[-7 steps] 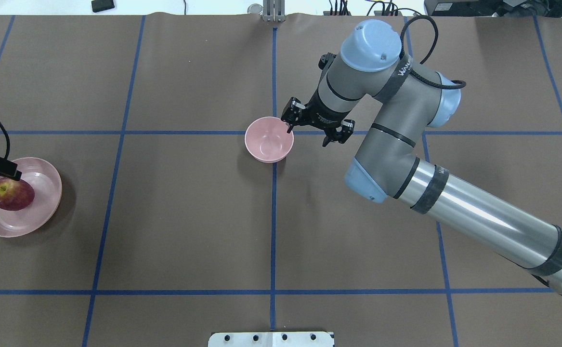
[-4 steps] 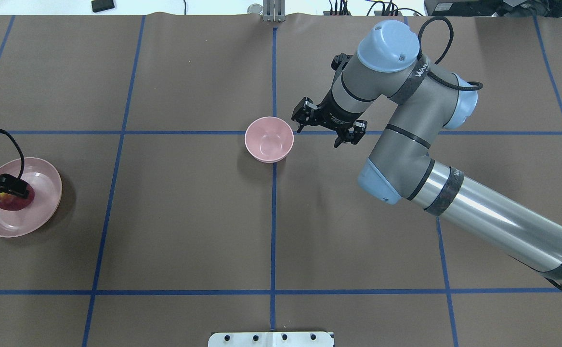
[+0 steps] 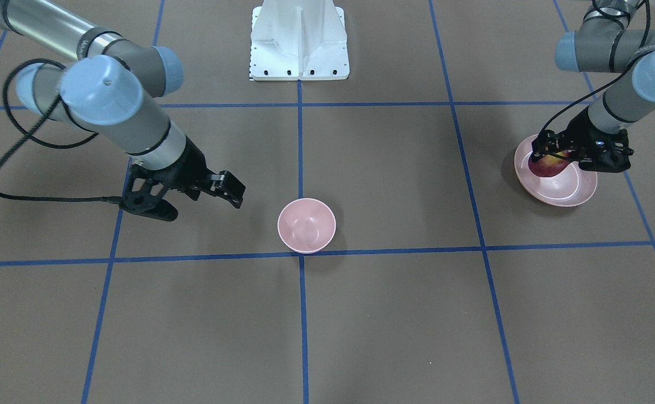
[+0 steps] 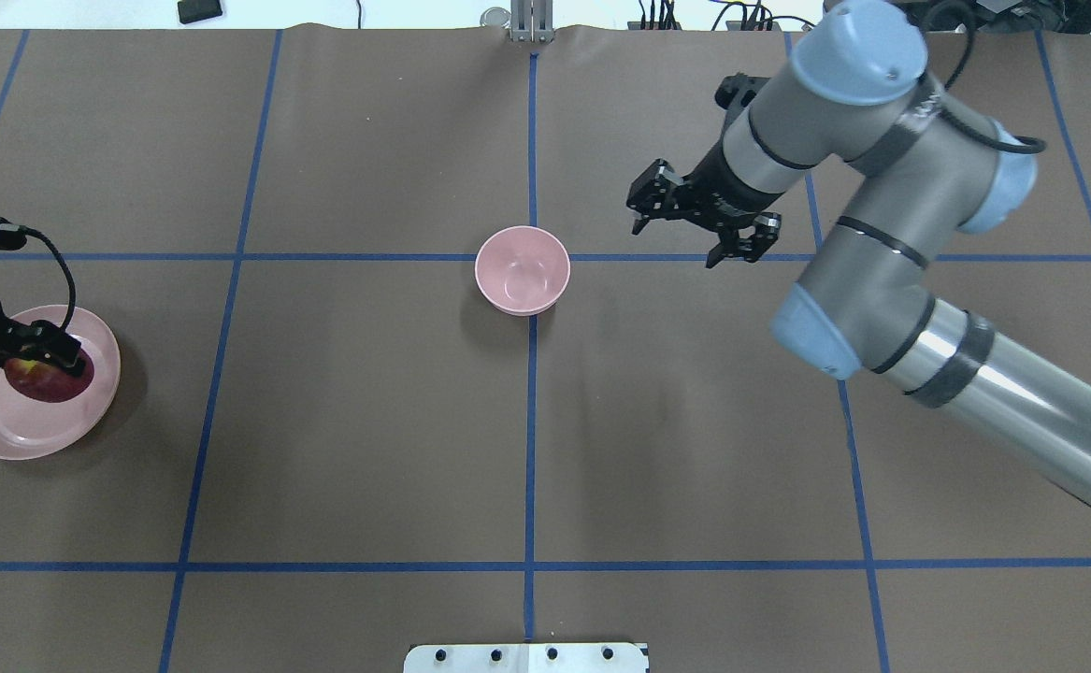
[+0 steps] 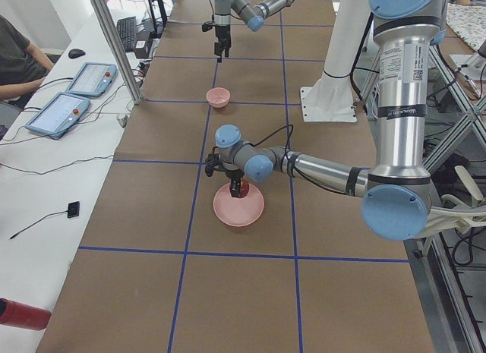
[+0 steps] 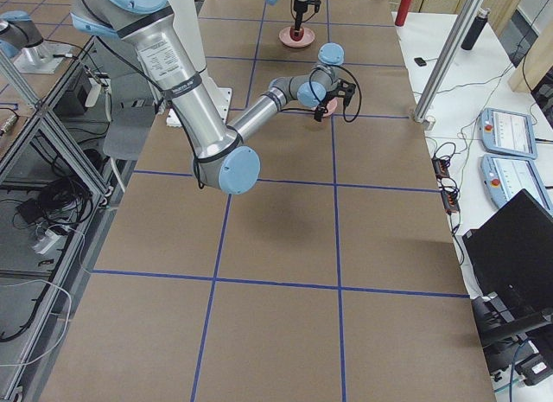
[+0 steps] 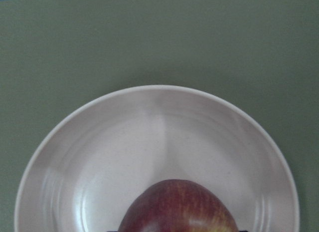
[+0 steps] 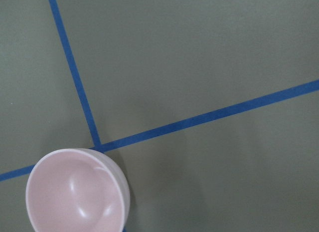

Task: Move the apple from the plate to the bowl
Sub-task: 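Grasp the red apple with the left gripper and lift it off the plate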

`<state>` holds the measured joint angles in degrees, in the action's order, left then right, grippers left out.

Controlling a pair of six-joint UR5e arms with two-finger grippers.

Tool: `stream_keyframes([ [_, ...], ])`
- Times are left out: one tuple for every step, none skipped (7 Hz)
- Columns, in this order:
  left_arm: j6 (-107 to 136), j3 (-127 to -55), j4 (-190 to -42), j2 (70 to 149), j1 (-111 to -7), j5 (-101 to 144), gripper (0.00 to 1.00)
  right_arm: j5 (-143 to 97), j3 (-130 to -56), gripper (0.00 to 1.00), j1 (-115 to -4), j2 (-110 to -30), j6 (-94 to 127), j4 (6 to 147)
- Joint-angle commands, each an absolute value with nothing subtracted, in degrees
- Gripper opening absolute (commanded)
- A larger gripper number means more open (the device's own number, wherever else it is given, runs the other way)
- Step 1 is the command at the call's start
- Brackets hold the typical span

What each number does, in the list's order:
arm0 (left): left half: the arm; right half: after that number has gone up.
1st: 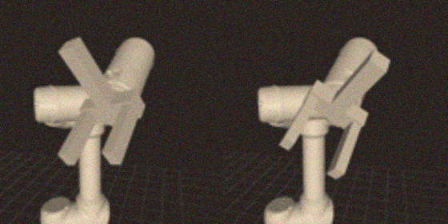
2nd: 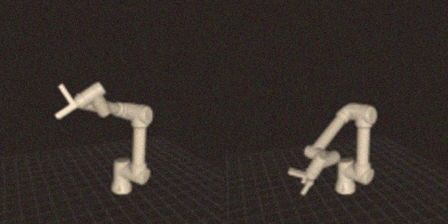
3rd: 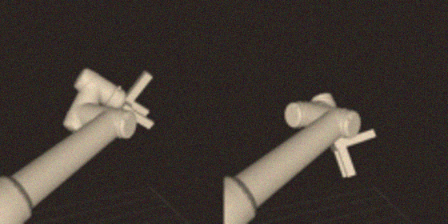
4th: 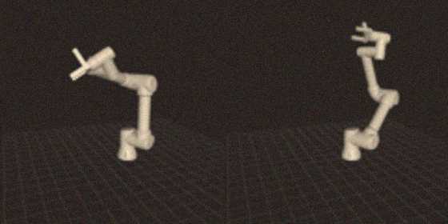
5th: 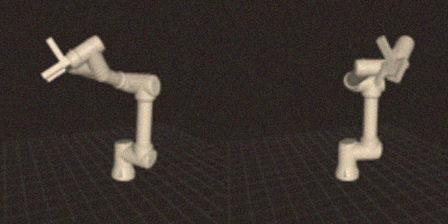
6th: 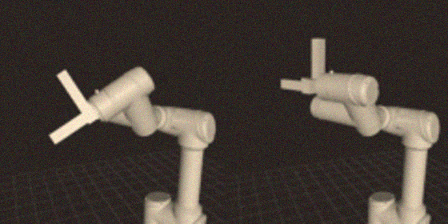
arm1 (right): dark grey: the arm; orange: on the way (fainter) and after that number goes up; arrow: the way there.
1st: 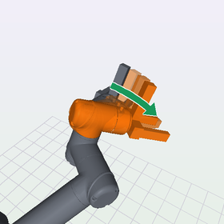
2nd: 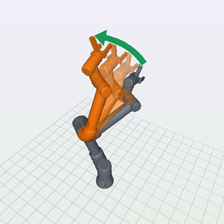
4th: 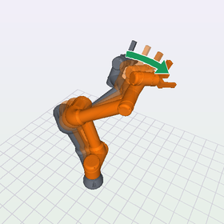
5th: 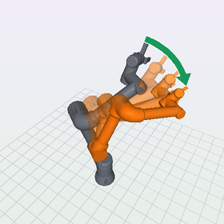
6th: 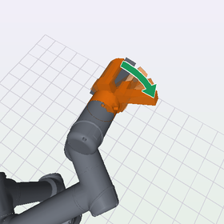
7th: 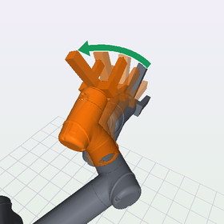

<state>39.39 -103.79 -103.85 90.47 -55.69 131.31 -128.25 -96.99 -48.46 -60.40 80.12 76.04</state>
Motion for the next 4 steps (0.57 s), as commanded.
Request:
stream_keyframes([
  [47.3,-106.6,-85.0,109.9,-55.2,132.8,0.00,-135.2,-107.9,1.00,-58.3,-77.6,64.4,76.5],
  [56.2,-105.1,-85.1,116.0,-51.5,132.5,0.00,-136.0,-108.4,1.00,-63.0,-84.4,53.3,76.4],
  [63.6,-103.8,-85.2,122.4,-46.2,126.1,0.00,-135.9,-107.6,1.00,-66.7,-90.2,40.3,76.5],
  [69.9,-96.1,-85.5,131.2,-41.3,119.8,0.00,-135.5,-106.2,1.00,-70.0,-93.1,30.5,76.6],
])
